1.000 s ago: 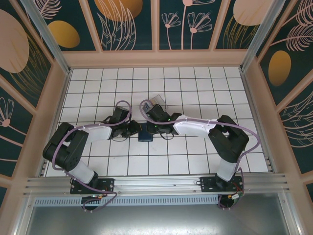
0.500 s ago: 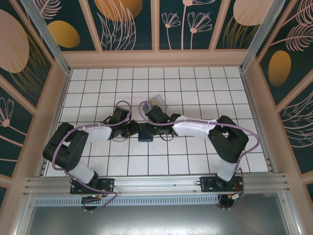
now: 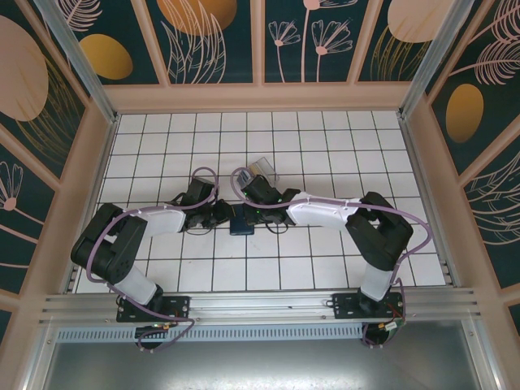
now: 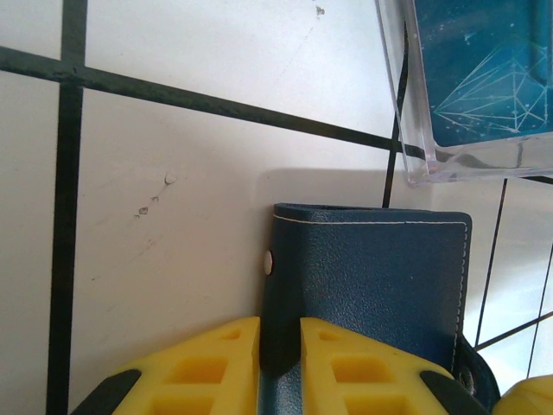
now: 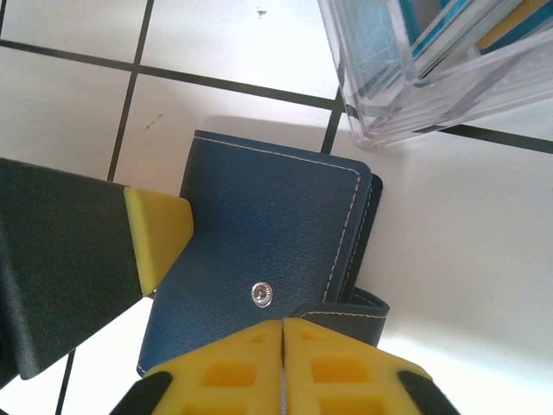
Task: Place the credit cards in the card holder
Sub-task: Close the button on the card holder.
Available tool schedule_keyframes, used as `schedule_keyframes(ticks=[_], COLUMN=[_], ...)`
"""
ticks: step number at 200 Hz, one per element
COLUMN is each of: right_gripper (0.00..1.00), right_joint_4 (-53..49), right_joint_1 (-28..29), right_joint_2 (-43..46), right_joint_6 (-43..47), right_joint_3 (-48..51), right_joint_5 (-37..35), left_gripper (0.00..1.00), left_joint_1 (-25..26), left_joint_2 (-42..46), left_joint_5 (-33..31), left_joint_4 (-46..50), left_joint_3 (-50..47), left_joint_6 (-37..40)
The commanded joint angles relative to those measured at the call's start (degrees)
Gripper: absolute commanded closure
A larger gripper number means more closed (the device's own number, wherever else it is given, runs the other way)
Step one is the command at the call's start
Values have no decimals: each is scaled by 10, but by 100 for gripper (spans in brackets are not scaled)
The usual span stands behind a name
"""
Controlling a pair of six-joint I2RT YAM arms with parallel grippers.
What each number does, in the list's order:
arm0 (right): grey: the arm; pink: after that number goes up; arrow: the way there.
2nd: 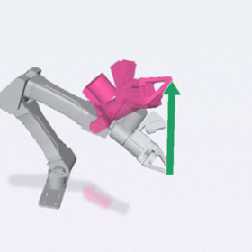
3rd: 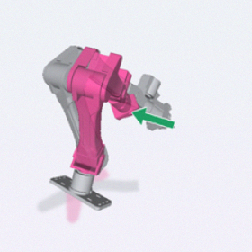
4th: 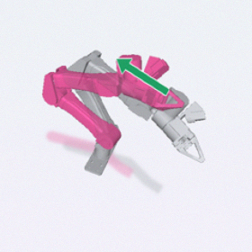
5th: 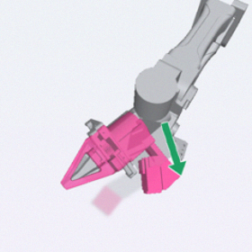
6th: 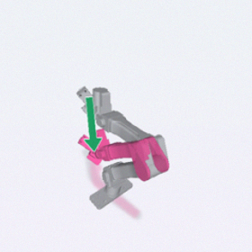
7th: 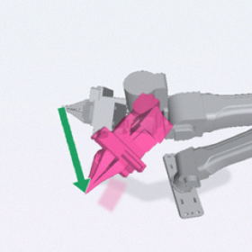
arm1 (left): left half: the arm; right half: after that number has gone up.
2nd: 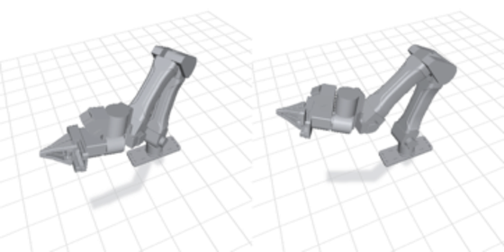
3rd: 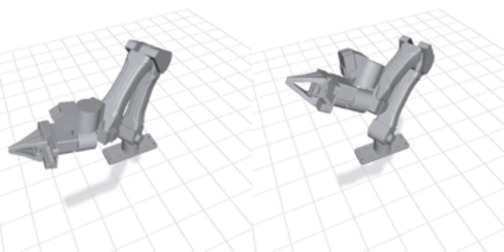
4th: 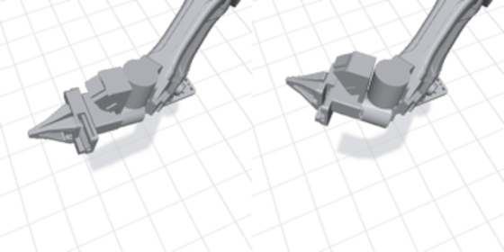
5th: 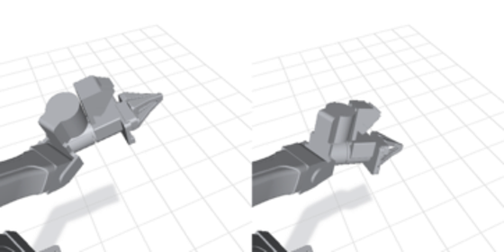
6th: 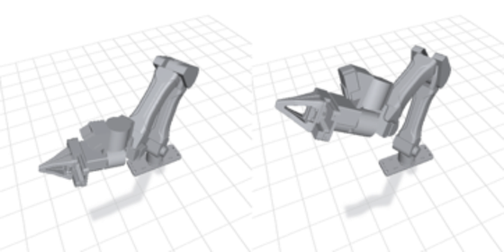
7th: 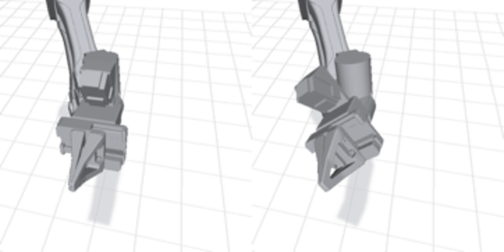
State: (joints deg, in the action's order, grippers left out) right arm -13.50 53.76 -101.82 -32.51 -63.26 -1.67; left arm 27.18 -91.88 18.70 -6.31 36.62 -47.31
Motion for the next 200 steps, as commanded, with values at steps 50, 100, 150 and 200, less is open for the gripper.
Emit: schedule_keyframes(ticks=[50, 100, 150, 200], right_gripper=[80, 95, 100, 100], right_joint_4=[-35, -35, -18, -30], right_joint_1=[13, 13, 13, 13], right_joint_2=[-2, 6, 11, -17], right_joint_6=[-15, -9, 8, 26], right_joint_3=[-16, -23, -24, -57], right_joint_5=[-28, -39, -11, 21], left_gripper=[80, 80, 81, 81], left_joint_1=[5, 5, 5, 5], left_joint_2=[-11, -16, -18, -16], left_joint_5=[5, 9, 12, 18], left_joint_4=[14, 17, 17, 14], left_joint_3=[-18, -15, -13, -14], left_joint_6=[-8, -5, -7, -9])
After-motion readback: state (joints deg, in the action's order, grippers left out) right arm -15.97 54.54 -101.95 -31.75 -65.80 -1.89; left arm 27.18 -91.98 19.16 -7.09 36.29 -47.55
